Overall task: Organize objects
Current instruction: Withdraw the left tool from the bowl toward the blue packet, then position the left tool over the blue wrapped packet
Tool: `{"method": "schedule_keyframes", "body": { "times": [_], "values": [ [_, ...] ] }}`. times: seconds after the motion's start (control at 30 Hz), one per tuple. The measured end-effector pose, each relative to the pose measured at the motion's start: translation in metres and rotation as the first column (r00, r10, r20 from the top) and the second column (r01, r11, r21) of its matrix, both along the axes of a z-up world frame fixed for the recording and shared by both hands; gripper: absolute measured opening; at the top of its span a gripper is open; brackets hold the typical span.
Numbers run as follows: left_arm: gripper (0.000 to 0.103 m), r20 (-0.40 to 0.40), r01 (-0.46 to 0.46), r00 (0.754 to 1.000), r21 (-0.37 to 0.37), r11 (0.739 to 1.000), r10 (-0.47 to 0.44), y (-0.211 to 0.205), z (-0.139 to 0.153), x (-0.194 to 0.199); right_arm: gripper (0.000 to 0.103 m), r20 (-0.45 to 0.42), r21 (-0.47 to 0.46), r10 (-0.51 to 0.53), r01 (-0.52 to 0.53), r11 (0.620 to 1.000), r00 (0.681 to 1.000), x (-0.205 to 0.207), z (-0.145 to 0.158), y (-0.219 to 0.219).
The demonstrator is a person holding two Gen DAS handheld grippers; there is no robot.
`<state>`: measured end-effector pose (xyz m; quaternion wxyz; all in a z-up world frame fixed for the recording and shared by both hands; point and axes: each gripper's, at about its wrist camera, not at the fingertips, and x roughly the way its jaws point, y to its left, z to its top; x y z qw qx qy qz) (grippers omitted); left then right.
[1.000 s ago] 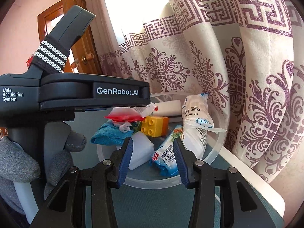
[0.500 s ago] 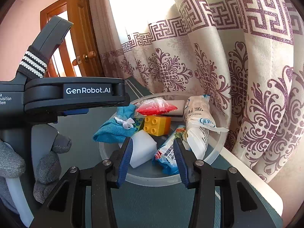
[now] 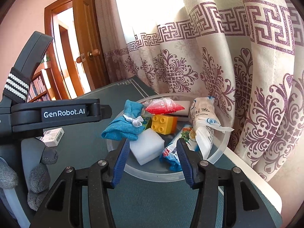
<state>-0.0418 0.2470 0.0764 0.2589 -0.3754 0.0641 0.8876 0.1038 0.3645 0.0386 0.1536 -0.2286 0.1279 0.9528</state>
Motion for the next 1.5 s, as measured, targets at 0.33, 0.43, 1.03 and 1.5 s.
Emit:
{"method": "schedule_keyframes", "body": {
  "times": [0.33, 0.43, 1.03, 1.5],
  "values": [
    [0.1, 0.022, -0.111, 0.994, 0.008, 0.994, 0.111, -0.05, -0.007, -0.003, 0.06, 0.0, 0.028, 0.059, -0.059, 0.998, 0.998, -0.006, 0.007, -0.019],
    [0.1, 0.031, -0.146, 0.989, 0.007, 0.989, 0.146, -0.066, -0.01, -0.005, 0.062, 0.002, 0.038, 0.089, -0.089, 0.995, 0.996, -0.013, 0.01, -0.027],
    [0.1, 0.074, -0.421, 0.904, -0.018, 0.907, 0.422, -0.171, -0.034, -0.022, 0.069, 0.066, 0.075, 0.288, -0.293, 0.953, 0.955, -0.027, 0.005, -0.085],
    [0.1, 0.18, -0.599, 0.788, 0.0, 0.801, 0.589, -0.245, -0.056, -0.027, 0.071, 0.102, 0.061, 0.37, -0.377, 0.924, 0.923, -0.04, -0.003, -0.106]
  ]
}}
